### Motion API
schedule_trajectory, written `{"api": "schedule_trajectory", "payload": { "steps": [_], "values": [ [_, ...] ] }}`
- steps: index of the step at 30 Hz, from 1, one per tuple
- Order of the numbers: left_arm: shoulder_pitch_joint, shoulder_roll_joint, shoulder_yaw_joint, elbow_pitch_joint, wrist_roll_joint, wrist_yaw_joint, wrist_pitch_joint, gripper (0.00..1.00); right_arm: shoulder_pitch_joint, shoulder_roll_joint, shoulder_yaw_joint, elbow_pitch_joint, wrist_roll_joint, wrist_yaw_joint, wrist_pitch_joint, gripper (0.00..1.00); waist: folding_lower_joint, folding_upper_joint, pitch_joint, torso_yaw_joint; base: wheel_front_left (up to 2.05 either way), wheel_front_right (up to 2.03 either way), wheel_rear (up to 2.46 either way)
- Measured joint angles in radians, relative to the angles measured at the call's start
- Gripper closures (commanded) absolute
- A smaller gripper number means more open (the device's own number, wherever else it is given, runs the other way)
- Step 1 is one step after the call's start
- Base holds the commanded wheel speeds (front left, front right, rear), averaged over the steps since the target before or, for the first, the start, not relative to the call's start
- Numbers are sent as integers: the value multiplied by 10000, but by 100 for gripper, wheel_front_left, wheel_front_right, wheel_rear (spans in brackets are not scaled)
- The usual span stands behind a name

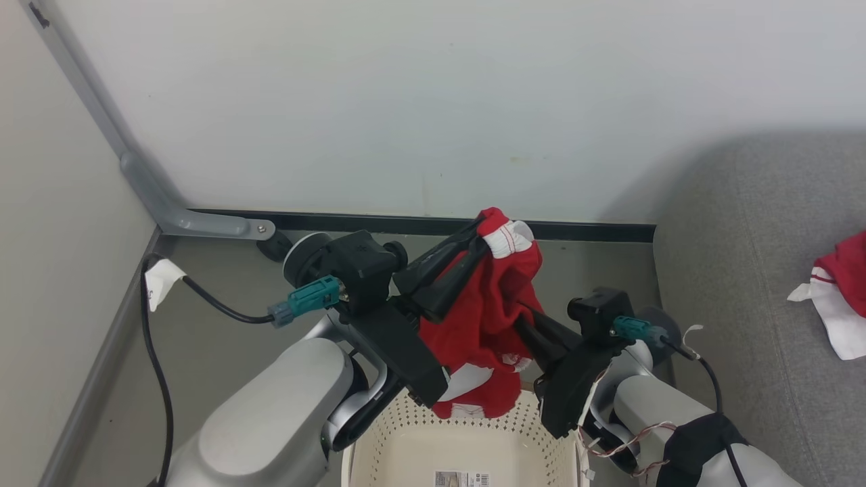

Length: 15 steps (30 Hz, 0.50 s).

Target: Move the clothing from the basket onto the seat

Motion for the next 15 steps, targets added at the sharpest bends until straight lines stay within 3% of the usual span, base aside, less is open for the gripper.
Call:
{"api": "schedule_trajectory", "payload": {
  "steps": [8,15],
  "values": [
    [209,539,336,215,-15,81,-90,100,35,-226,-692,-247,577,0,2,100,0,0,-58,-233,0,0,0],
    [549,523,322,267,-92,174,-132,100,266,-803,-1779,-610,999,0,2,100,0,0,-146,-508,0,0,0]
  ]
}}
